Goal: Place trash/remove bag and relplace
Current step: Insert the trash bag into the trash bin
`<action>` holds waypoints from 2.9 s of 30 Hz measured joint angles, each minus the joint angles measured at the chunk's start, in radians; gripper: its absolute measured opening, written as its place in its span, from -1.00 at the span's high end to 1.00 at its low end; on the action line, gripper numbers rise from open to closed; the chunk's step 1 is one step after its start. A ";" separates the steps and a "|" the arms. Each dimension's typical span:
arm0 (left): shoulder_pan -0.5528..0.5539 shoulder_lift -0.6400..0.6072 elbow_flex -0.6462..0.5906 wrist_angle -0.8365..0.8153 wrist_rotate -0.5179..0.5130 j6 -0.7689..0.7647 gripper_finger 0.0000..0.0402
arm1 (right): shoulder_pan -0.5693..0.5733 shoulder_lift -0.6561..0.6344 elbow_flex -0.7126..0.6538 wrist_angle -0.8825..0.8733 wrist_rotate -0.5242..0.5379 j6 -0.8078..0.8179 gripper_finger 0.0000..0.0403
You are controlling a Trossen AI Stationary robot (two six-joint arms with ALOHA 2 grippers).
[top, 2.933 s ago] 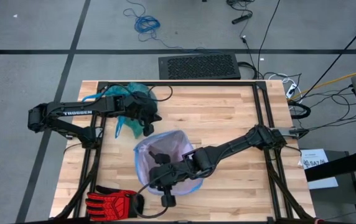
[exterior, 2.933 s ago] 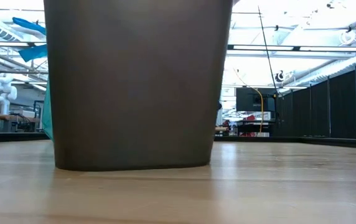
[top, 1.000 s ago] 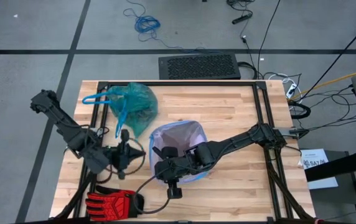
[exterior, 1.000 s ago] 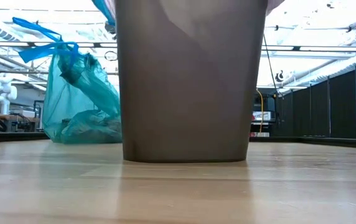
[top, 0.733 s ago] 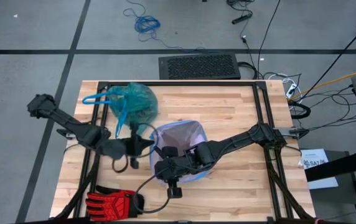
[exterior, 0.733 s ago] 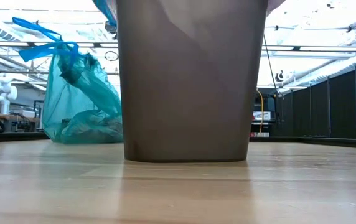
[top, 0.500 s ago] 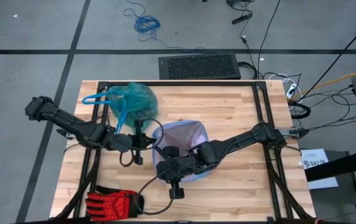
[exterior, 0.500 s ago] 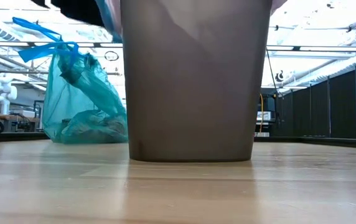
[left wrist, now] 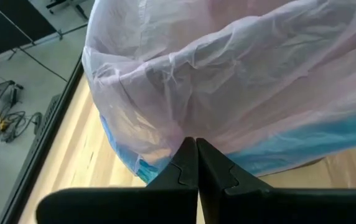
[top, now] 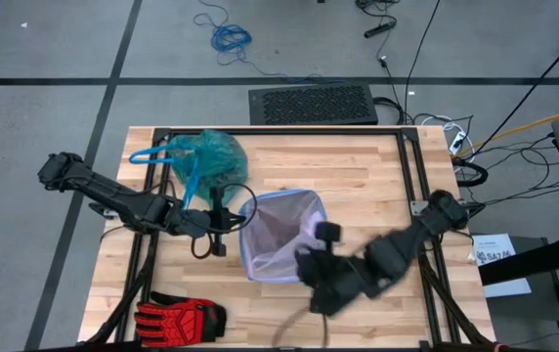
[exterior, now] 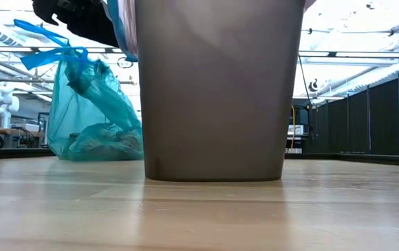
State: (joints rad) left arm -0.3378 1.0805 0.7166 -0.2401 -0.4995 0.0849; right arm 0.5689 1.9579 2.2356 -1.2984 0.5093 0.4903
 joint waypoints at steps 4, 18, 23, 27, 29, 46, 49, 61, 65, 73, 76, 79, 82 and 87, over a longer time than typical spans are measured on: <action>0.002 0.000 0.000 0.006 0.000 -0.002 1.00 | 0.117 0.002 -0.021 -0.098 0.101 0.172 1.00; 0.004 0.000 0.000 0.071 0.008 -0.059 1.00 | 0.218 0.005 -0.350 -0.223 0.398 0.642 1.00; 0.012 0.004 -0.002 0.078 0.010 -0.080 1.00 | 0.197 0.004 -0.457 -0.193 0.363 0.689 1.00; 0.030 0.020 -0.015 0.076 0.010 -0.098 1.00 | 0.186 0.004 -0.527 -0.141 0.354 0.707 1.00; 0.039 0.031 -0.023 0.079 0.010 -0.114 1.00 | 0.182 0.004 -0.543 -0.119 0.354 0.710 1.00; 0.058 0.081 -0.132 0.284 0.040 -0.130 1.00 | 0.192 -0.050 -0.556 0.045 0.243 0.671 1.00; 0.058 0.080 -0.132 0.278 0.040 -0.128 1.00 | 0.231 -0.117 -0.516 0.046 0.258 0.669 1.00; 0.057 0.080 -0.132 0.275 0.040 -0.131 1.00 | 0.139 -0.383 -0.634 -0.159 0.500 0.886 1.00; 0.057 0.080 -0.132 0.273 0.040 -0.130 1.00 | 0.093 -0.497 -0.871 -0.068 0.485 1.015 1.00; 0.064 0.080 -0.132 0.277 0.040 -0.132 1.00 | 0.072 -0.712 -1.379 0.845 0.562 0.785 1.00; 0.064 0.080 -0.132 0.280 0.039 -0.132 1.00 | 0.031 -0.713 -1.508 1.187 0.529 0.626 1.00; 0.066 0.080 -0.132 0.278 0.040 -0.152 1.00 | -0.011 -0.687 -1.574 1.395 0.479 0.514 1.00; 0.069 0.079 -0.132 0.270 0.039 -0.174 1.00 | -0.050 -0.647 -1.589 1.442 0.427 0.495 1.00; 0.072 0.079 -0.134 0.257 0.034 -0.178 1.00 | -0.096 -0.560 -1.590 1.453 0.349 0.532 1.00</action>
State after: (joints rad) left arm -0.2660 1.1599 0.5821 0.0166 -0.4658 -0.0929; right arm 0.4724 1.3980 0.6460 0.1548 0.8582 1.0225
